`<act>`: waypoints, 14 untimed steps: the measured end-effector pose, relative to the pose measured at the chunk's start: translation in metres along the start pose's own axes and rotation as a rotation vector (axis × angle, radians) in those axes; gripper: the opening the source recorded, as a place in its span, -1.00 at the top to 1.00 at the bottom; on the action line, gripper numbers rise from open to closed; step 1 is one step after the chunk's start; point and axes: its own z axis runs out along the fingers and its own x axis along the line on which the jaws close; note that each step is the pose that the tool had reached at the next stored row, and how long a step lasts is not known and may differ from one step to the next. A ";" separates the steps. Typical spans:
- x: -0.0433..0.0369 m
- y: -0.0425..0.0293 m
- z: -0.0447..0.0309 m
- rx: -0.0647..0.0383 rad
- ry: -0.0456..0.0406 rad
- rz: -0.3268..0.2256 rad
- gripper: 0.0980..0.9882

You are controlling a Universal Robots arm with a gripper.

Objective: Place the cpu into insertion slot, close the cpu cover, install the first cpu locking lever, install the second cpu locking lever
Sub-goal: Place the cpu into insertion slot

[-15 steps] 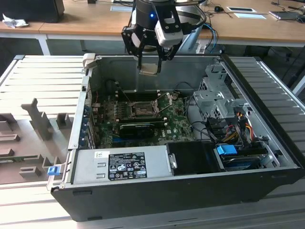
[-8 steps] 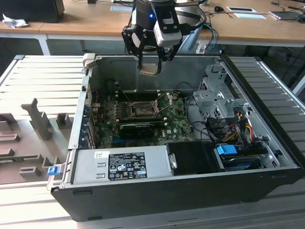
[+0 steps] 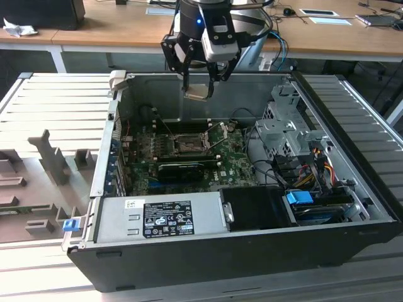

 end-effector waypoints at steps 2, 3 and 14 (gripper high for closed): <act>0.0000 0.0000 0.0002 0.000 -0.0007 0.008 0.03; 0.0000 0.0000 0.0003 0.000 -0.0009 0.011 0.03; 0.0000 -0.0002 0.0022 -0.001 -0.0054 0.059 0.03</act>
